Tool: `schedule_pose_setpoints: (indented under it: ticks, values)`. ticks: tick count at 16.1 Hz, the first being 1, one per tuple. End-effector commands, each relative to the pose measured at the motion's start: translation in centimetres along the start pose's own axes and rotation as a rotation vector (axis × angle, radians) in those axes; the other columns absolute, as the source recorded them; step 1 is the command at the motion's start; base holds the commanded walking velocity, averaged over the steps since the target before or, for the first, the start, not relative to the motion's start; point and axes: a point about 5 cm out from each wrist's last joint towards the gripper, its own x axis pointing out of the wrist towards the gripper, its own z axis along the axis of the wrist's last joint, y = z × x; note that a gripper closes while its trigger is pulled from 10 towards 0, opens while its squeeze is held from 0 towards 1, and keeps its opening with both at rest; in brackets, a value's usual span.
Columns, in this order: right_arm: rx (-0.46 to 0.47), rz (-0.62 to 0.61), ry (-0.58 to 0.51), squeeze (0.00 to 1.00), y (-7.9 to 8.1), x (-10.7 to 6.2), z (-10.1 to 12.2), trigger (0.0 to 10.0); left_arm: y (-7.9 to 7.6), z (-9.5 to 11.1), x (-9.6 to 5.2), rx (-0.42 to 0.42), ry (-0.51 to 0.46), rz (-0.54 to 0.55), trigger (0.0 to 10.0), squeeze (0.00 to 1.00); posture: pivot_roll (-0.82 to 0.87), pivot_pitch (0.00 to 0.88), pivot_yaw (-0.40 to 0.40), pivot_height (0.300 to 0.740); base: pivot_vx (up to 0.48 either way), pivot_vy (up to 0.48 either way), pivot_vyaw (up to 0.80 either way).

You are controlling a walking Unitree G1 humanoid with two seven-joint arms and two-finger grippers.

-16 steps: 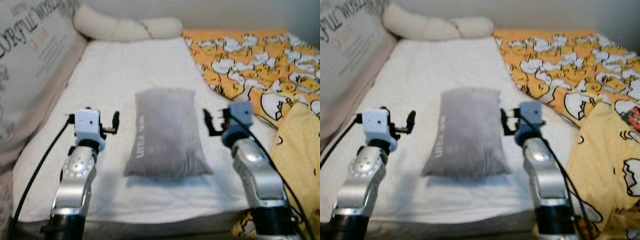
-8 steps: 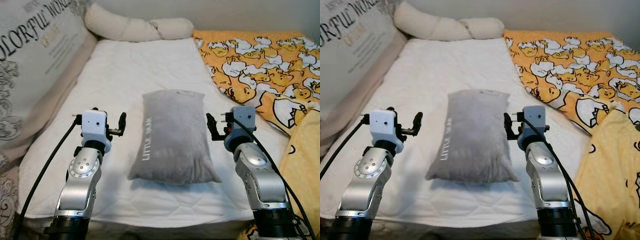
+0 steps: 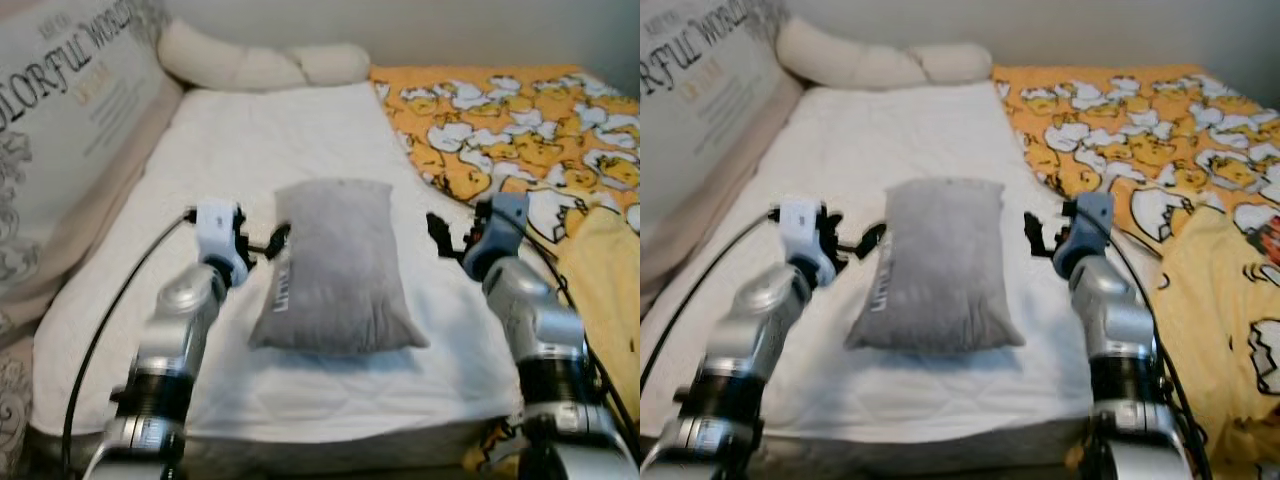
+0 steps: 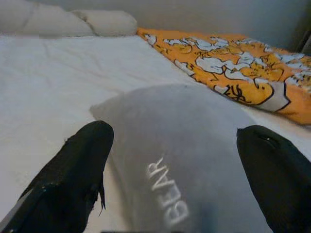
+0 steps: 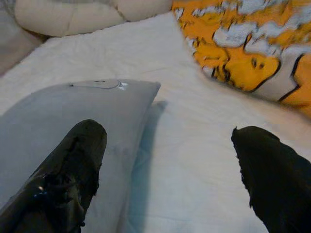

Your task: Clean up the room

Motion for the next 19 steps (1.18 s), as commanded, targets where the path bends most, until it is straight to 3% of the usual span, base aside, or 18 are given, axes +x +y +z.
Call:
schedule_pose_setpoints:
  ticks: [1, 2, 3, 4, 5, 7, 9, 10, 12, 13, 14, 15, 16, 17, 19]
  values:
    - [0.085, 0.042, 0.041, 1.00, -0.4, 0.8, -0.3, 10.0, 0.6, -0.7, 0.8, -0.080, 0.035, -0.002, 10.0, 0.00, -0.02, 0.000, 0.023, 0.740, 0.000, 0.000, 0.00]
    - [0.145, 0.073, 0.063, 0.91, -0.3, 1.3, -0.5, 10.0, 0.7, -1.0, 1.4, -0.155, 0.057, -0.021, 10.0, 0.00, -0.04, 0.000, 0.027, 0.740, 0.000, 0.000, 0.00]
    - [0.180, 0.096, 0.075, 0.54, -0.1, 1.6, -0.7, 10.0, 0.7, -1.4, 1.7, -0.201, 0.071, -0.024, 10.0, 0.00, -0.05, 0.000, 0.030, 0.740, 0.000, 0.000, 0.00]
    - [0.243, 0.129, 0.100, 0.00, 0.4, 2.0, -1.2, 10.0, 0.5, -2.2, 2.1, -0.295, 0.097, -0.029, 10.0, 0.00, -0.06, 0.000, 0.033, 0.740, 0.000, 0.000, 0.00]
    - [0.257, 0.135, 0.106, 0.00, 0.4, 2.2, -1.3, 10.0, 0.5, -2.4, 2.1, -0.314, 0.102, -0.030, 10.0, 0.00, -0.06, 0.000, 0.033, 0.740, 0.000, 0.000, 0.00]
    - [0.418, 0.301, 0.159, 0.00, 3.2, 2.4, -3.2, 10.0, -0.9, -5.8, 1.8, -0.480, 0.169, -0.052, 10.0, 0.00, -0.10, 0.000, 0.036, 0.740, 0.000, 0.000, 0.00]
    - [0.429, 0.336, 0.212, 0.00, 4.3, 2.3, -4.7, 10.0, -2.0, -7.0, 1.5, -0.557, 0.177, -0.089, 10.0, 0.00, -0.12, 0.000, 0.039, 0.740, 0.000, 0.000, 0.00]
    - [0.403, 0.318, 0.286, 0.00, 4.9, 2.0, -6.6, 10.0, -3.3, -7.6, 1.5, -0.611, 0.176, -0.154, 10.0, 0.00, -0.12, 0.000, 0.033, 0.740, 0.000, 0.000, 0.00]
    - [0.407, 0.271, 0.350, 0.00, 5.1, 1.7, -8.4, 10.0, -4.7, -8.2, 1.5, -0.618, 0.212, -0.228, 10.0, 0.00, -0.11, 0.000, 0.029, 0.740, 0.000, 0.000, 0.00]
    - [0.406, 0.235, 0.374, 0.00, 5.1, 1.5, -9.2, 4.4, -5.4, -8.8, 1.4, -0.594, 0.246, -0.247, 10.0, 0.00, -0.11, 0.000, 0.027, 0.740, 0.000, 0.000, 0.00]
    - [0.403, 0.208, 0.387, 0.00, 5.0, 1.3, -9.9, 0.0, -5.8, -9.4, 1.3, -0.564, 0.273, -0.240, 9.6, 0.00, -0.10, 0.000, 0.026, 0.740, 0.000, 0.000, 0.00]
    - [0.388, 0.201, 0.387, 0.00, 4.9, 1.2, -10.2, 0.0, -6.0, -9.6, 1.2, -0.522, 0.282, -0.240, 6.6, 0.00, -0.09, 0.000, 0.027, 0.740, 0.000, 0.000, 0.00]
    - [0.375, 0.191, 0.380, 0.00, 4.8, 1.2, -10.1, 0.0, -6.1, -9.6, 1.2, -0.512, 0.282, -0.240, 5.6, 0.00, -0.09, 0.000, 0.027, 0.740, 0.000, 0.000, 0.00]
    - [0.348, 0.175, 0.355, 0.00, 4.5, 1.3, -9.8, 10.0, -6.0, -9.6, 1.3, -0.490, 0.282, -0.236, 9.8, 0.00, -0.09, 0.000, 0.026, 0.740, 0.000, 0.000, 0.00]
    - [0.293, 0.172, 0.285, 0.00, 3.9, 1.7, -8.5, 10.0, -5.7, -9.6, 1.3, -0.422, 0.291, -0.215, 10.0, 0.00, -0.08, 0.000, 0.026, 0.740, 0.000, 0.000, 0.00]
